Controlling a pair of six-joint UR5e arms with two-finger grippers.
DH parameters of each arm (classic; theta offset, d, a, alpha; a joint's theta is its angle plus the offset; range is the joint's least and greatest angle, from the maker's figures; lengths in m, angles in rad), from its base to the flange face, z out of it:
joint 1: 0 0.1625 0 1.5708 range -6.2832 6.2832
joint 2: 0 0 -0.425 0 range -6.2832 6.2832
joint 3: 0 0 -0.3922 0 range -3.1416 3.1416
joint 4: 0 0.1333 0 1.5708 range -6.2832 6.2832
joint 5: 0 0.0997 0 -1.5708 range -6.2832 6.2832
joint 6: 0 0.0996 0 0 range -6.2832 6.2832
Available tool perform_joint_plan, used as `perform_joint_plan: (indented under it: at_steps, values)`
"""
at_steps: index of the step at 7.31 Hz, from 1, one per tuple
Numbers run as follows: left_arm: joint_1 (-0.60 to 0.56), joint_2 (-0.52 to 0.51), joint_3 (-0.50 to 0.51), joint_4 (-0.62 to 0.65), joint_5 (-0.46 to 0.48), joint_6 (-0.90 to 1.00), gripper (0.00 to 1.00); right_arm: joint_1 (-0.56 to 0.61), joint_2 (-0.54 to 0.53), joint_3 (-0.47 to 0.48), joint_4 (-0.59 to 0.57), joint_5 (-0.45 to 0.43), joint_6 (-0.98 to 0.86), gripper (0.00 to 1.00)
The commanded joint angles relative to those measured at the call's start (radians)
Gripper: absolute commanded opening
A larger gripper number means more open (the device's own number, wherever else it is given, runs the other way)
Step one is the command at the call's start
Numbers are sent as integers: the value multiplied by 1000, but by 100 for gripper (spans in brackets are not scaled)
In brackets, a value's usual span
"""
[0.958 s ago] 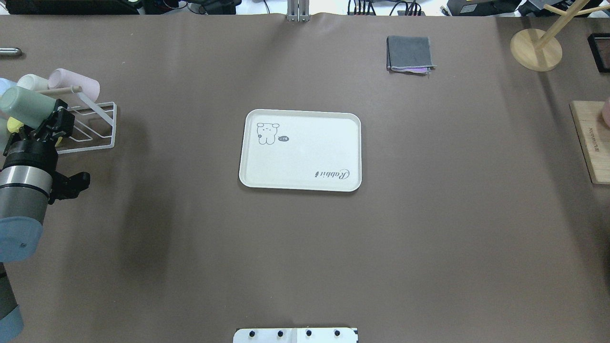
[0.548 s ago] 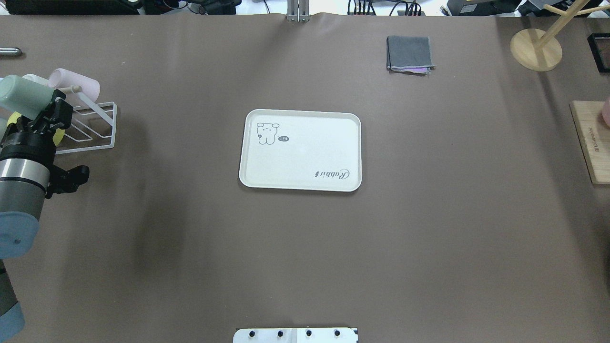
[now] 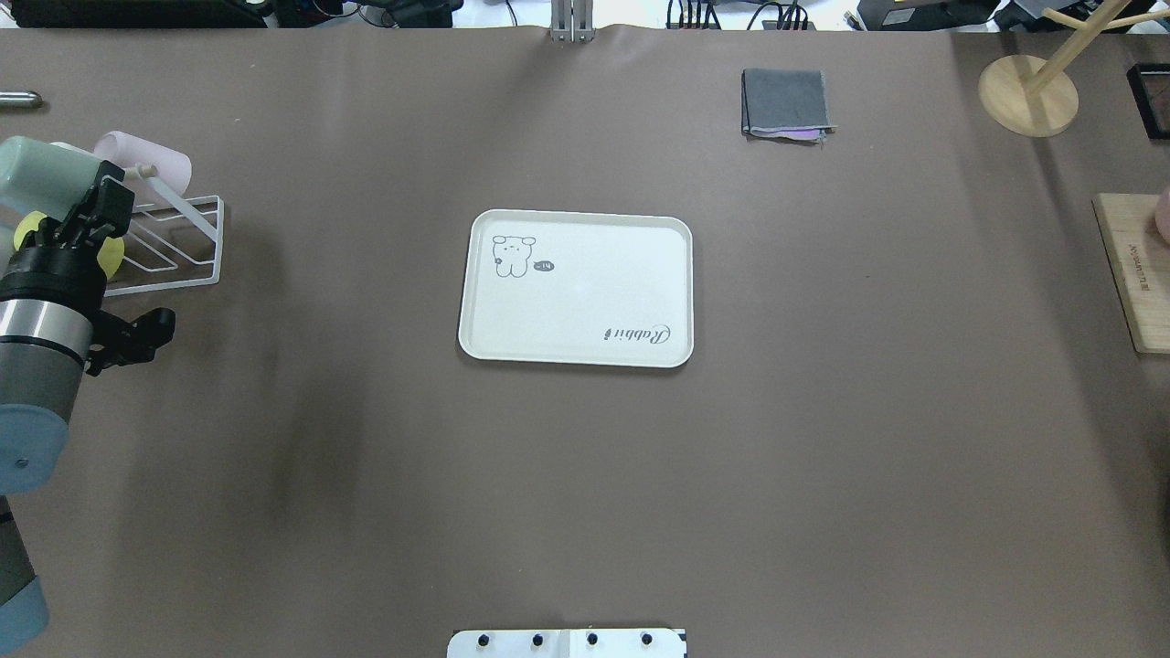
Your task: Pick up and place green cup on tray
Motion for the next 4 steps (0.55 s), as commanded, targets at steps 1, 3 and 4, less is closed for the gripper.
perform_joint_plan:
  at_steps: [1, 3, 4]
  values:
    - [1, 1, -3, -9, -38, -135, 74, 0, -4, -7, 0, -1, -1, 100]
    - [1, -1, -9, -21, -40, -236, 72, 0, -5, -8, 0, 5, -1, 100]
    - [2, -2, -32, -21, -40, -238, 72, 0, -5, -8, 0, 2, -1, 100]
